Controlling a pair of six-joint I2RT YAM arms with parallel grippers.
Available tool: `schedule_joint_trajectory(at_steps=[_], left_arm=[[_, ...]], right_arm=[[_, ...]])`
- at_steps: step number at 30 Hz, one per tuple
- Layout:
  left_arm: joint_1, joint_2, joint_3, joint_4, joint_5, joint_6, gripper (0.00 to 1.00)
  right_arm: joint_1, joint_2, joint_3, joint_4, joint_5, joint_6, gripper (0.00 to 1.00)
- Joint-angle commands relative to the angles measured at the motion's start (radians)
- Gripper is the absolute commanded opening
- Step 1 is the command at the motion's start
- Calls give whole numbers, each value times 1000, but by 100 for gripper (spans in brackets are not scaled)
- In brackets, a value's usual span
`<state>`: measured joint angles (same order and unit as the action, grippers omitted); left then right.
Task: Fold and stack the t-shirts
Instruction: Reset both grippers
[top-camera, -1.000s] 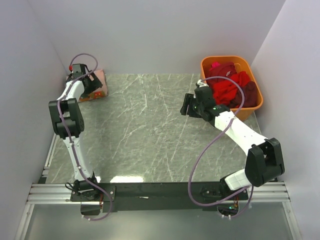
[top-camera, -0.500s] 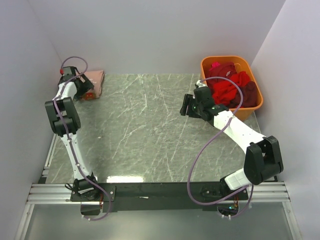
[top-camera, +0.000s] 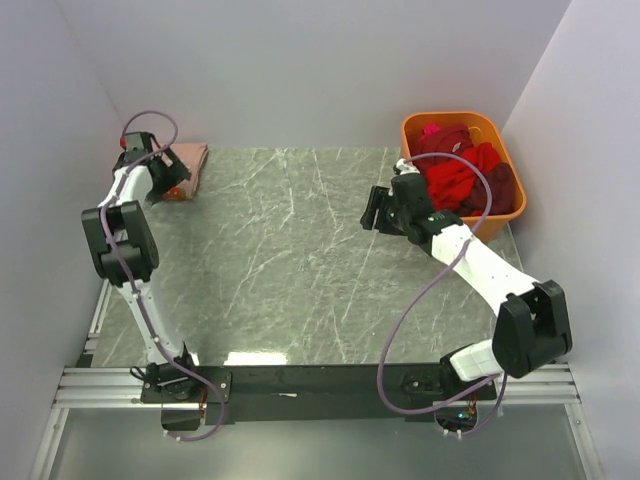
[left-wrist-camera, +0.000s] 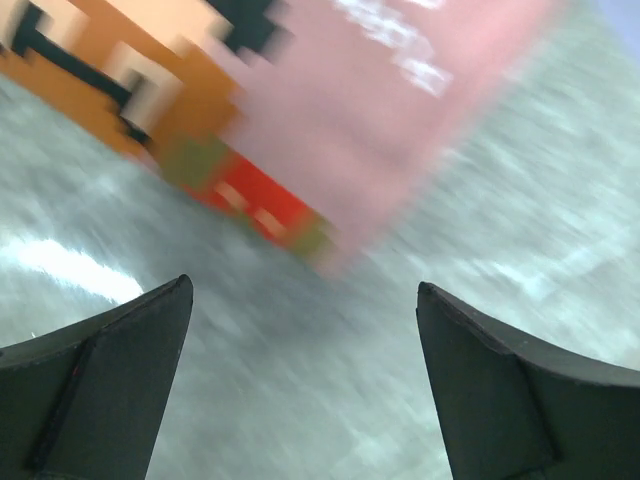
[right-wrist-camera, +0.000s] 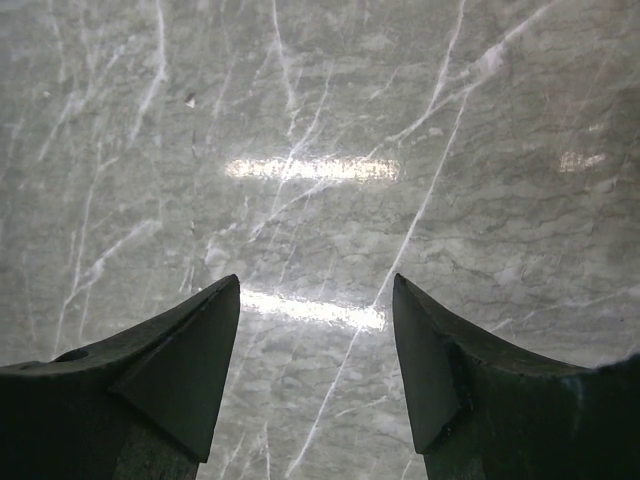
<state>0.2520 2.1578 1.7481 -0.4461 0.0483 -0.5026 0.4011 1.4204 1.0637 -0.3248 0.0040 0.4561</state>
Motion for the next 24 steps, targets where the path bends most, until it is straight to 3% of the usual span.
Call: schedule_joint_trajectory(at_steps=[1,5,8,12,17,24], left_arm=[[-80,-211,-57,12,-45,-33,99],[-175,-456,-282,52,-143,-102,99],[-354,-641,-462,118,-221,-152,99],[-492,-824,-642,191,-330,-233,99],[-559,-976,-789,254,-326,-264,99],[-579,-1004,-838,251,-341,-252,99]], right_arm=[[-7,-75,-25,52,13,16,70],[-7,-127,-62,63,53,18,71],[-7,-188,-105,87,82,18,73],[-5,-274,-197,173,157,32,77],[-5,-325,-266,227,160,33,77],[-5,-368,-330,271,125,59,80]])
